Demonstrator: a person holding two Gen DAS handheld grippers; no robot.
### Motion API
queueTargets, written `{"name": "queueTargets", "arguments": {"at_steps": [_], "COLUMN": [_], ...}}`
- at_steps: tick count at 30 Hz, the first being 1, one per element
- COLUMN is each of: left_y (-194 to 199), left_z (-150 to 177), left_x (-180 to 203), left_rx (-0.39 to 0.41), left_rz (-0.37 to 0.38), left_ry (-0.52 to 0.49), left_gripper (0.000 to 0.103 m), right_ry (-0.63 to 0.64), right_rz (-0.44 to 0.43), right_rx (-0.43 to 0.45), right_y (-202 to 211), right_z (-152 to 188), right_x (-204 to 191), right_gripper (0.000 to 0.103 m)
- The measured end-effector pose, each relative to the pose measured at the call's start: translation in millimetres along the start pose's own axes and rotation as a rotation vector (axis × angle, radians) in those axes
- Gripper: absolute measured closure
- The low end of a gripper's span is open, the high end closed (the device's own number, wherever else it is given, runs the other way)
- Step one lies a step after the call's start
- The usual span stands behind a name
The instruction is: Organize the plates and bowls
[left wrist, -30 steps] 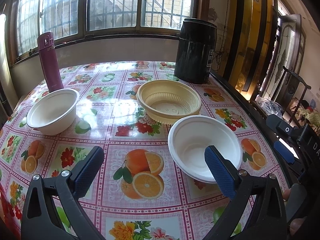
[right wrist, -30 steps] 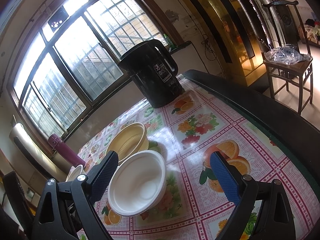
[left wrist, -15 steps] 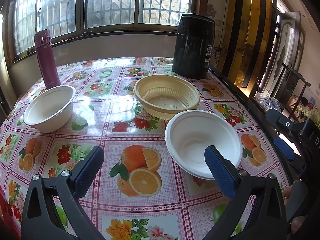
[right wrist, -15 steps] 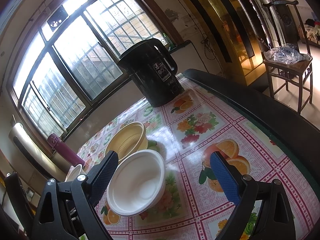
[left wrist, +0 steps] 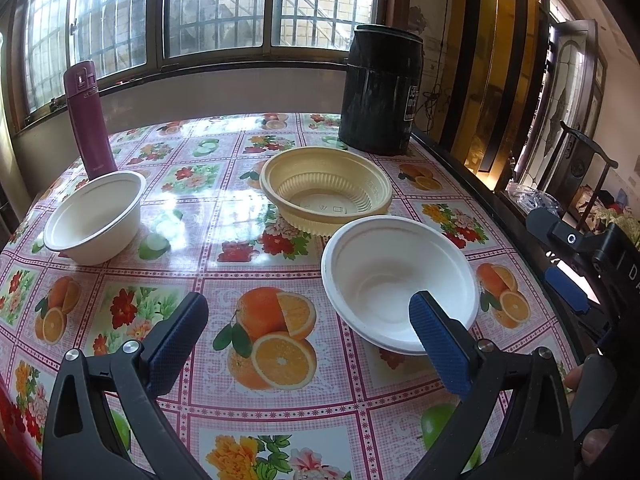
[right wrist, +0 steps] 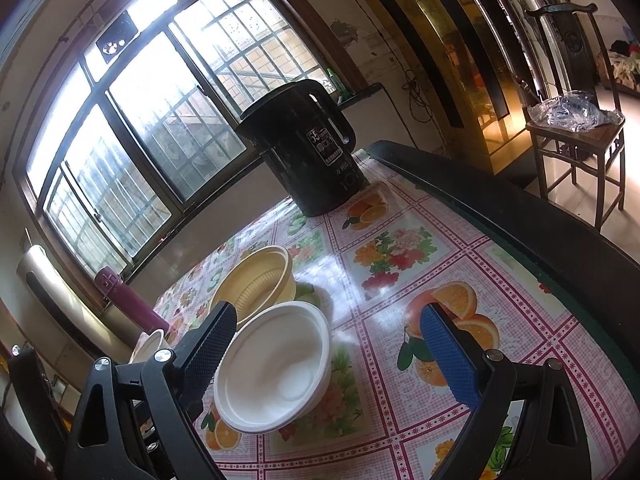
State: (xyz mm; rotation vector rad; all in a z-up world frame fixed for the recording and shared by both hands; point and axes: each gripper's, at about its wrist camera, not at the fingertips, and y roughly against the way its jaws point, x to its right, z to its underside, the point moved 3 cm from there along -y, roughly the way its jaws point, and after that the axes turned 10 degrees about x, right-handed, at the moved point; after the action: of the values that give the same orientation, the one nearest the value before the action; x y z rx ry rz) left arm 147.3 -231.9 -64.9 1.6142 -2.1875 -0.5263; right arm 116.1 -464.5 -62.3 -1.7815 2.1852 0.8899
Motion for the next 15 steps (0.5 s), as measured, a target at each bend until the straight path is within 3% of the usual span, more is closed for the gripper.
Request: {"name": "queueTargets", "arguments": {"at_steps": [15], "left_y": [-2.1], "left_z": [1.8], "left_x": [3.8], "left_rx": [-0.021], "left_rz": [0.023], "left_ry": [0.001], "left_gripper": [0.002], "right_ry": [-0.012], "right_rz": [0.008], "right_rx": [-0.009], "right_y": [-2.1], "right_z": [0.0], "right_x": [4.2], "right_gripper": [0.008]}}
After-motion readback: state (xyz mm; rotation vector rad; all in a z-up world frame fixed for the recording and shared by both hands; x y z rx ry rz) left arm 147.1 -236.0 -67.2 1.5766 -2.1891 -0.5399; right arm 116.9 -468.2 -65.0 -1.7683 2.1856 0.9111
